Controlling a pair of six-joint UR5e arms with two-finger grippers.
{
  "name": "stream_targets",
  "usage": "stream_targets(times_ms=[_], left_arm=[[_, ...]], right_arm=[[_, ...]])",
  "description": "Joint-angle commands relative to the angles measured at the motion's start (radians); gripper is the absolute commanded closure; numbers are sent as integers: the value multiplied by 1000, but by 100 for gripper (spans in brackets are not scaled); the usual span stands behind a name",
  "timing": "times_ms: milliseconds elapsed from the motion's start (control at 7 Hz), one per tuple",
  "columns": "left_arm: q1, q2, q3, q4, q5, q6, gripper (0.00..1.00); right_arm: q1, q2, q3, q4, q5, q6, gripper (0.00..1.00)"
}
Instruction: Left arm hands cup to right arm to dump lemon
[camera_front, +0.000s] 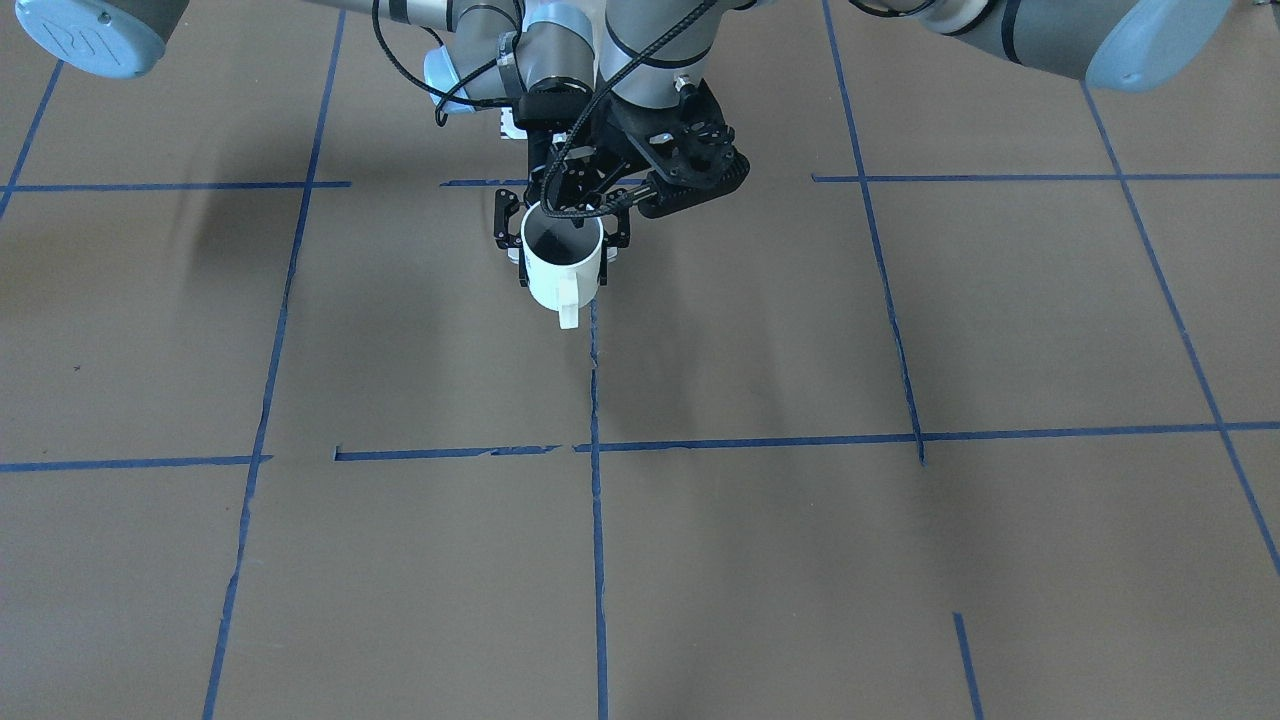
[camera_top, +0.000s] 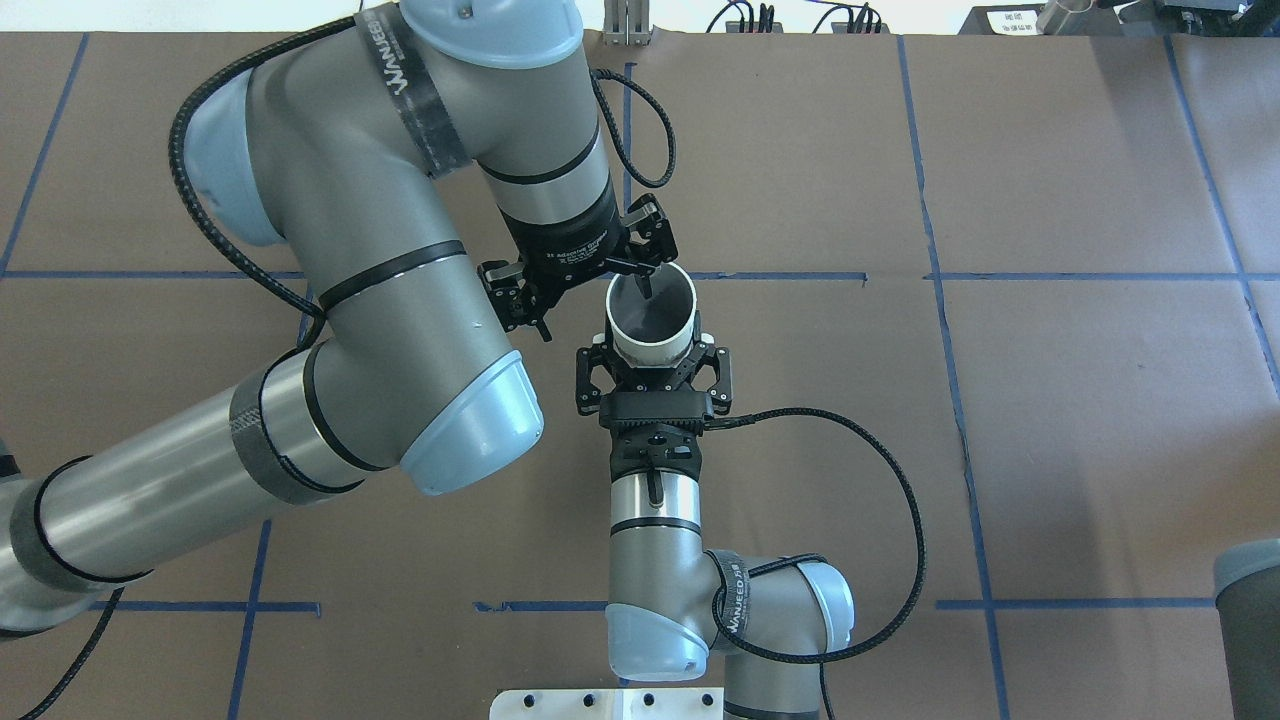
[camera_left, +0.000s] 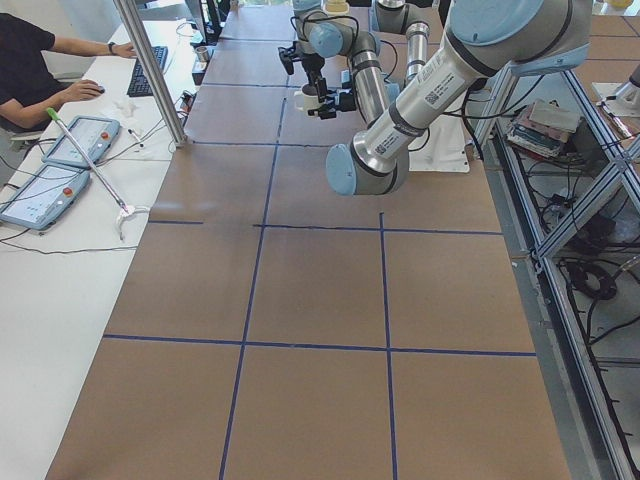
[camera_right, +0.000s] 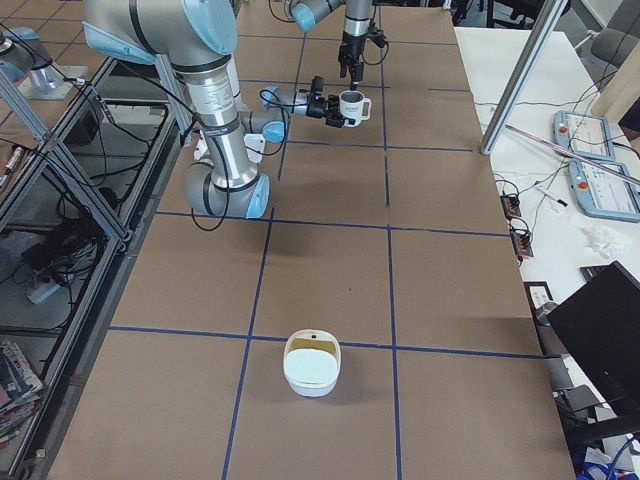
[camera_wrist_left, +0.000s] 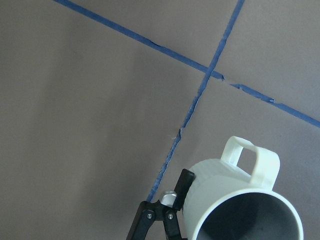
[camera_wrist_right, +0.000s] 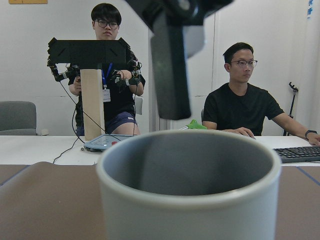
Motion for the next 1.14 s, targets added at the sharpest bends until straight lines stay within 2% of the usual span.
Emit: stream_targets(times_ms=[0,286,857,1000], left_arm=[[24,0,5,-1,2,-1,11],[24,-4,17,-4,17,0,34],[24,-9,49,-56,31,0,37],[24,-10,49,-56,31,0,44]], right_arm=[[3,0,3,8,2,-1,95],[3,-6,7,9,0,-1,95],[3,-14,10,13,2,-1,95],[3,-13,12,13,2,-1,95]])
